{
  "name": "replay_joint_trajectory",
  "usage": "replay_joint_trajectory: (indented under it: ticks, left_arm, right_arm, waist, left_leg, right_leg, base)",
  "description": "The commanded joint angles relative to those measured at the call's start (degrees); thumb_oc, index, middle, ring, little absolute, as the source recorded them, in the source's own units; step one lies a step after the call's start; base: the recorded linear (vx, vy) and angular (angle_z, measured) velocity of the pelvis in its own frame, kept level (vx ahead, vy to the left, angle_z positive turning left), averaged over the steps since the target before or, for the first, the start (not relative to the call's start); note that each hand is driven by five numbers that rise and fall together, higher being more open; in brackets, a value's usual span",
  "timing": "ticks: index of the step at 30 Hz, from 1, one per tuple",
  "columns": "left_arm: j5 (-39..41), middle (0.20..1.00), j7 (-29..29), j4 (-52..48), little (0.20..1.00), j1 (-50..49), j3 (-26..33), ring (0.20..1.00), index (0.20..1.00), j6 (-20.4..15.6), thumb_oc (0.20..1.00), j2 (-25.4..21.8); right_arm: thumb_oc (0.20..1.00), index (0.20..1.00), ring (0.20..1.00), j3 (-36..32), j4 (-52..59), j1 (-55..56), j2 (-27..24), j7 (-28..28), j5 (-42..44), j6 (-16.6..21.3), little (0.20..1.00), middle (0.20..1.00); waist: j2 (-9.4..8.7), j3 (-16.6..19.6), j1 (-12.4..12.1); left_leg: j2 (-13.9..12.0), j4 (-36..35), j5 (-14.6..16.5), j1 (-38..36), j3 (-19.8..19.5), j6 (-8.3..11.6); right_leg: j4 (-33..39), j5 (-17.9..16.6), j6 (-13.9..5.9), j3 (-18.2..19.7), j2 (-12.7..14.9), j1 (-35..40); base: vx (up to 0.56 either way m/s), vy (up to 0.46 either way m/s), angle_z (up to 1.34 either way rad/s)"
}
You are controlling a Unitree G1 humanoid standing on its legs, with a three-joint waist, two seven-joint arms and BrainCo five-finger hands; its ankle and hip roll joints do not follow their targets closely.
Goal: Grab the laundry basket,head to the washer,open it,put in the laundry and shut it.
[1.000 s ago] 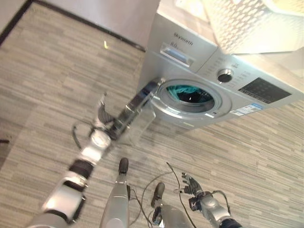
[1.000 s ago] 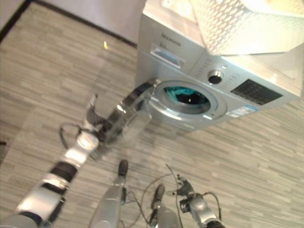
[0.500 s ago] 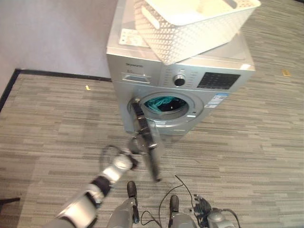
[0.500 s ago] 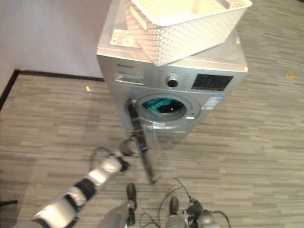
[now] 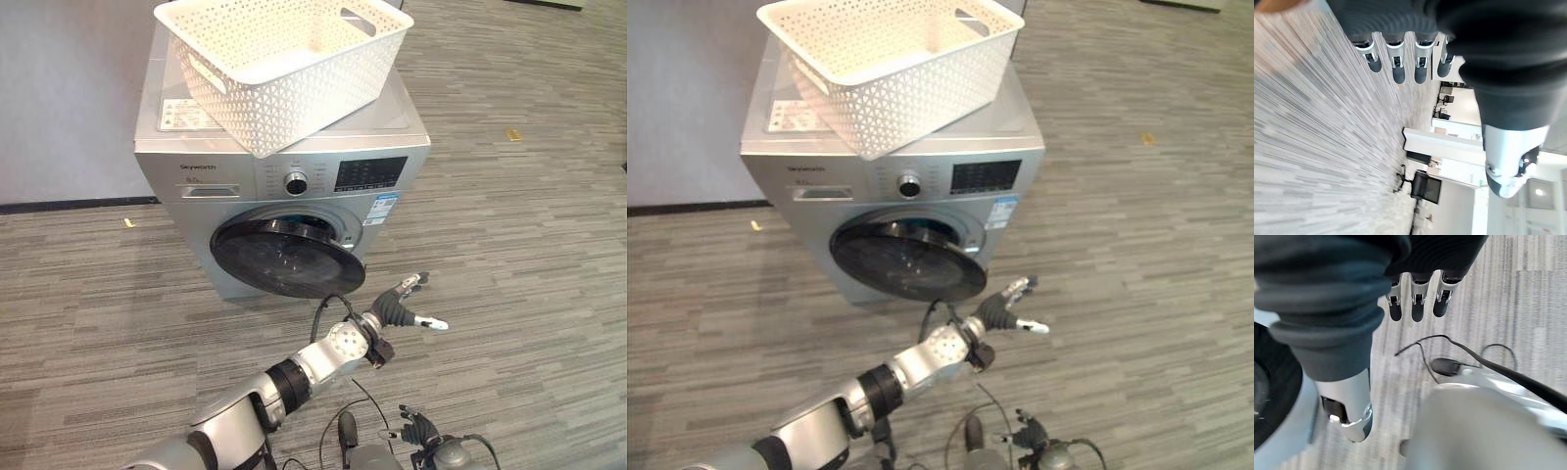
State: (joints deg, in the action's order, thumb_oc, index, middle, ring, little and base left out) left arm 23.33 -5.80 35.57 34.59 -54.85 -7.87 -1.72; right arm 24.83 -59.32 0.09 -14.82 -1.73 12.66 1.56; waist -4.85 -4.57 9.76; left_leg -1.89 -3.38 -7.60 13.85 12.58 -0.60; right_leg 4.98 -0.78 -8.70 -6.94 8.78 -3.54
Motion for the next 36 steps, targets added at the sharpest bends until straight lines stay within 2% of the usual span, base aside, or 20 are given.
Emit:
replay_joint_trajectory:
  ticks: [1,2,4,6,8,9,10,11,12,13,15,17,19,21,23,28,29,30,34,36]
  left_arm:
    - [-3.14,1.000,3.64,0.80,1.000,-0.29,3.44,1.000,1.000,-4.08,1.000,-0.32]
    - [-3.13,1.000,3.64,0.75,1.000,-0.33,3.43,1.000,1.000,-4.06,1.000,-0.38]
    - [-4.97,1.000,5.25,1.96,1.000,-4.34,4.78,1.000,1.000,-3.65,1.000,-4.22]
    - [-6.12,1.000,5.76,3.11,1.000,-4.86,5.04,1.000,1.000,-3.33,1.000,-4.70]
    - [-15.02,1.000,6.55,8.56,1.000,-4.28,3.78,1.000,1.000,-3.31,1.000,-6.77]
    - [-23.15,1.000,7.88,9.80,1.000,-3.47,1.02,1.000,1.000,-3.24,1.000,-8.17]
    - [-23.23,1.000,7.84,9.86,1.000,-3.49,1.00,1.000,1.000,-3.28,1.000,-8.12]
    - [-28.63,1.000,8.21,10.06,1.000,-1.84,-1.42,1.000,1.000,-3.75,1.000,-9.43]
    - [-37.95,1.000,7.44,13.67,1.000,1.73,-4.95,1.000,1.000,-3.82,1.000,-10.40]
    - [-38.07,1.000,7.32,13.89,1.000,1.77,-4.97,1.000,1.000,-3.92,1.000,-10.22]
    - [-44.15,1.000,4.12,19.10,1.000,6.17,-6.44,1.000,1.000,-3.86,1.000,-9.31]
    - [-49.89,1.000,-1.48,27.36,1.000,14.50,-4.57,1.000,1.000,-1.47,1.000,-9.93]
    - [-49.03,1.000,-3.11,28.86,1.000,18.16,-2.92,1.000,1.000,-0.80,1.000,-11.33]
    - [-49.09,1.000,-6.74,31.51,1.000,27.66,-0.22,1.000,1.000,0.14,1.000,-18.02]
    - [-47.52,1.000,-7.82,32.23,1.000,31.42,0.72,1.000,1.000,0.24,1.000,-20.13]
    - [-47.52,1.000,-7.82,32.23,1.000,31.42,0.72,1.000,1.000,0.24,1.000,-20.14]
    - [-31.75,1.000,-11.18,34.58,1.000,40.51,9.40,1.000,1.000,-0.55,1.000,-25.71]
    - [-15.89,1.000,-14.31,30.16,1.000,45.86,14.14,1.000,1.000,-4.17,1.000,-24.37]
    - [-9.91,1.000,-13.42,25.36,1.000,45.57,13.98,1.000,1.000,-6.75,1.000,-21.96]
    - [-10.63,1.000,-13.06,24.69,1.000,45.07,13.35,1.000,1.000,-6.92,1.000,-21.62]
  right_arm:
    - [1.000,1.000,1.000,-0.75,-1.18,0.29,-1.76,0.14,-0.42,1.41,1.000,1.000]
    - [1.000,1.000,1.000,-0.73,-1.19,0.30,-1.73,0.14,-0.42,1.42,1.000,1.000]
    - [1.000,1.000,1.000,-1.41,-2.16,-0.12,-1.18,0.00,-0.39,1.82,1.000,1.000]
    - [1.000,1.000,1.000,-1.58,-2.15,-0.46,-1.24,-0.03,-0.24,1.87,1.000,1.000]
    - [1.000,1.000,1.000,-1.82,-1.07,-1.56,-2.20,0.20,0.52,2.31,1.000,1.000]
    - [1.000,1.000,1.000,-1.69,0.43,-1.79,-3.18,0.76,0.45,2.53,1.000,1.000]
    - [1.000,1.000,1.000,-1.71,0.46,-1.75,-3.19,0.76,0.45,2.50,1.000,1.000]
    - [1.000,1.000,1.000,-1.70,2.71,-1.82,-4.24,0.97,0.91,2.99,1.000,1.000]
    - [1.000,1.000,1.000,-1.45,6.53,-1.89,-6.15,1.35,2.06,3.84,1.000,1.000]
    - [1.000,1.000,1.000,-1.52,6.60,-1.87,-6.21,1.36,2.08,3.78,1.000,1.000]
    - [1.000,1.000,1.000,-0.98,9.69,-2.18,-7.78,1.13,3.36,5.06,1.000,1.000]
    - [1.000,1.000,1.000,0.13,11.82,-3.08,-8.85,0.31,4.24,6.48,1.000,1.000]
    - [1.000,1.000,1.000,0.73,12.52,-3.51,-9.17,0.26,4.31,6.73,1.000,1.000]
    - [1.000,1.000,1.000,0.03,16.41,-1.76,-10.62,0.34,5.20,7.68,1.000,1.000]
    - [1.000,1.000,1.000,-0.30,17.27,-1.00,-10.70,0.36,5.53,7.98,1.000,1.000]
    - [1.000,1.000,1.000,-0.30,17.27,-1.00,-10.70,0.36,5.53,7.97,1.000,1.000]
    - [1.000,1.000,1.000,-1.95,16.76,1.14,-9.86,-0.86,5.62,7.94,1.000,1.000]
    - [1.000,1.000,1.000,-1.71,16.04,1.70,-8.59,-1.52,5.36,7.34,1.000,1.000]
    - [1.000,1.000,1.000,-1.97,15.60,1.72,-8.55,-1.60,5.51,6.85,1.000,1.000]
    - [1.000,1.000,1.000,-1.76,15.83,1.51,-8.68,-1.45,5.34,6.78,1.000,1.000]
  waist:
    - [1.33,-2.52,-2.06]
    - [1.31,-2.50,-2.01]
    - [1.61,-2.90,-3.02]
    - [1.66,-3.17,-3.10]
    - [1.71,-3.83,-2.76]
    - [1.70,-4.03,-2.46]
    - [1.70,-4.00,-2.52]
    - [1.70,-4.34,-2.12]
    - [1.32,-5.03,-1.24]
    - [1.35,-5.04,-1.35]
    - [0.68,-5.89,-0.34]
    - [-0.82,-7.11,1.57]
    - [-1.39,-7.61,2.08]
    - [-2.93,-8.00,3.72]
    - [-3.44,-8.05,4.41]
    - [-3.44,-8.05,4.42]
    - [-4.20,-8.36,5.82]
    - [-3.64,-8.11,5.96]
    - [-2.75,-7.62,5.50]
    - [-2.53,-7.52,5.47]
  left_leg:
    - [-2.80,1.43,5.40,-1.33,-4.26,2.08]
    - [-2.79,1.42,5.38,-1.33,-4.29,2.09]
    - [-2.68,1.16,4.93,-1.16,-5.22,2.33]
    - [-2.66,1.06,4.79,-0.97,-5.43,2.40]
    - [-2.75,0.53,4.27,-0.15,-5.43,2.64]
    - [-2.90,0.39,4.29,0.14,-5.19,2.70]
    - [-2.91,0.40,4.30,0.15,-5.15,2.70]
    - [-3.08,0.38,4.33,0.40,-4.75,2.77]
    - [-3.36,0.51,4.36,0.99,-4.15,2.86]
    - [-3.37,0.55,4.38,1.01,-4.08,2.86]
    - [-3.61,0.68,4.29,1.87,-3.25,2.91]
    - [-4.10,1.14,5.38,3.04,-2.43,3.38]
    - [-4.23,1.64,5.44,3.93,-1.93,3.44]
    - [-4.82,2.94,5.34,6.55,-0.97,3.66]
    - [-4.94,3.25,5.23,7.54,-0.70,3.76]
    - [-4.94,3.26,5.24,7.56,-0.70,3.76]
    - [-4.57,3.39,4.29,10.67,-0.83,3.90]
    - [-3.83,1.52,3.16,11.14,-1.18,3.97]
    - [-2.93,0.01,3.06,9.97,-1.54,3.78]
    - [-2.72,-0.13,3.18,9.59,-1.47,3.74]
  right_leg:
    - [-3.33,3.12,1.17,-3.24,-0.99,-2.34]
    - [-3.32,3.13,1.17,-3.27,-0.98,-2.32]
    - [-3.49,3.50,1.44,-4.21,-1.14,-2.11]
    - [-3.53,3.55,1.49,-4.29,-1.21,-2.21]
    - [-3.57,3.31,1.62,-4.04,-1.57,-3.31]
    - [-3.57,3.20,1.53,-3.77,-1.65,-3.83]
    - [-3.60,3.20,1.54,-3.72,-1.65,-3.87]
    - [-3.72,3.08,1.45,-3.22,-1.76,-4.45]
    - [-3.88,2.70,1.39,-2.47,-1.98,-5.58]
    - [-3.92,2.71,1.39,-2.40,-1.98,-5.65]
    - [-4.00,2.15,1.29,-1.44,-2.10,-6.96]
    - [-4.15,1.79,0.78,0.55,-2.54,-9.04]
    - [-4.14,1.16,0.65,1.12,-2.58,-9.96]
    - [-3.42,-0.42,0.27,1.87,-2.65,-12.27]
    - [-3.17,-0.98,0.15,2.18,-2.72,-13.17]
    - [-3.18,-0.98,0.15,2.18,-2.72,-13.19]
    - [-1.53,-2.61,-0.35,1.78,-2.27,-15.29]
    - [-0.31,-2.87,-0.85,0.84,-1.52,-15.57]
    - [-0.43,-2.64,-0.97,0.25,-0.95,-15.06]
    - [-0.42,-2.60,-1.01,0.21,-0.85,-14.76]
  base:
    - [0.02,-0.027,0.16]
    - [0.02,-0.026,0.31]
    - [0.00,-0.018,0.35]
    - [-0.02,-0.007,0.28]
    - [-0.04,0.010,0.16]
    - [-0.01,0.020,0.04]
    - [-0.01,0.026,-0.04]
    - [-0.04,0.034,-0.06]
    - [-0.04,0.034,-0.05]
    - [-0.07,0.034,-0.12]
    - [-0.07,0.022,-0.27]
    - [-0.03,0.029,-0.35]
    - [-0.03,0.013,-0.36]
    - [-0.06,-0.014,-0.37]
    - [-0.01,-0.007,-0.31]
    - [0.00,-0.001,-0.04]
    - [0.00,-0.022,-0.04]
    - [0.01,-0.011,-0.05]
    - [0.03,0.039,0.13]
    - [0.01,0.042,0.01]
